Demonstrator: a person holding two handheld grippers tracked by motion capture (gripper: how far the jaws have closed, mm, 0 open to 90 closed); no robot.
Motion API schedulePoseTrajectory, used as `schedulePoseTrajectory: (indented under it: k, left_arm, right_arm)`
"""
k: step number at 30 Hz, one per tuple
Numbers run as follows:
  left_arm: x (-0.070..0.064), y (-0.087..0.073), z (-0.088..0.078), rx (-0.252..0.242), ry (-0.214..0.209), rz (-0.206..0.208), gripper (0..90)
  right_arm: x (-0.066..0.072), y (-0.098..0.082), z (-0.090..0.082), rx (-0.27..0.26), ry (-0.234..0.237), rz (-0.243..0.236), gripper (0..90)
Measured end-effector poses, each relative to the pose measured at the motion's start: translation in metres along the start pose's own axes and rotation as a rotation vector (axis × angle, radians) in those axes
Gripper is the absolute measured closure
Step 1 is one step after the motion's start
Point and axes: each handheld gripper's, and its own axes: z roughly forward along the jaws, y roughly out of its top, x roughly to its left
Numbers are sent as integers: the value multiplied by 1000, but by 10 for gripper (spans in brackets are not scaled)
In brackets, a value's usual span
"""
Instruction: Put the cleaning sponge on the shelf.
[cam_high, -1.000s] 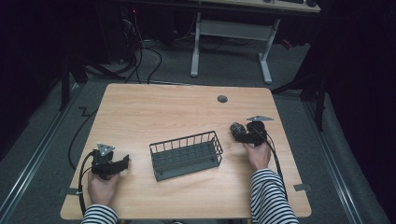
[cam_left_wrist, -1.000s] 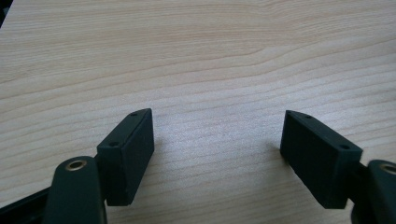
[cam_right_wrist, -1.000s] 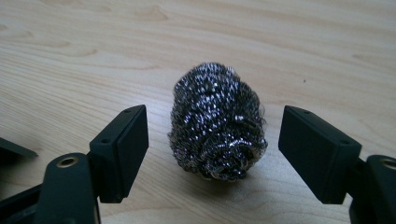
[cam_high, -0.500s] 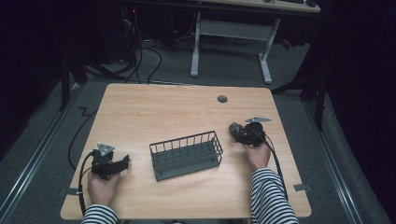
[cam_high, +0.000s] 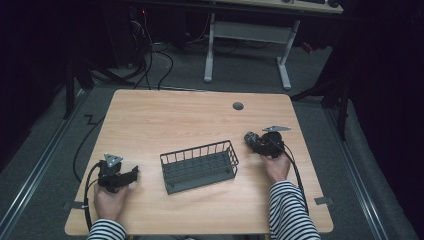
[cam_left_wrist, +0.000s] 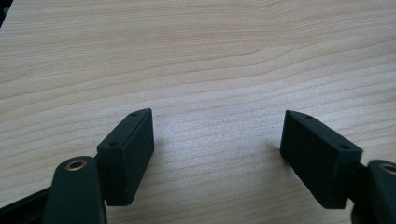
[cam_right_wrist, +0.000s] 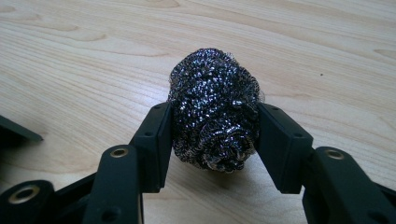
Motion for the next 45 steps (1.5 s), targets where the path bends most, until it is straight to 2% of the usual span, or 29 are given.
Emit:
schedulePoseTrajectory:
  k: [14,22,27,30,33,38,40,41,42,45]
  left_arm:
    - [0,0,0,0,0,0,262]
    - [0,0,0,1,0,0,263]
    - [0,0,0,0,0,0,263]
    - [0,0,0,0,0,0,263]
    - [0,0,0,1,0,0,263]
    - [0,0,0,-2,0,-3,265]
    - [0,0,0,-2,0,-3,265]
    - [0,0,0,-2,0,-3,265]
    - [0,0,0,-1,0,-3,266]
    - [0,0,0,-2,0,-3,265]
  right_arm:
    - [5,4,-14,-24,39,-19,493]
    - [9,9,-39,-74,60,-32,494]
    - [10,12,-62,-120,89,-26,494]
    - [11,12,-69,-133,101,-25,494]
    - [16,13,-84,-162,124,-35,494]
    - [23,15,-96,-179,151,-53,493]
    - [31,18,-103,-185,167,-83,494]
    - [31,18,-103,-185,167,-83,494]
    - [38,21,-109,-197,180,-105,494]
    - [46,24,-115,-209,199,-125,493]
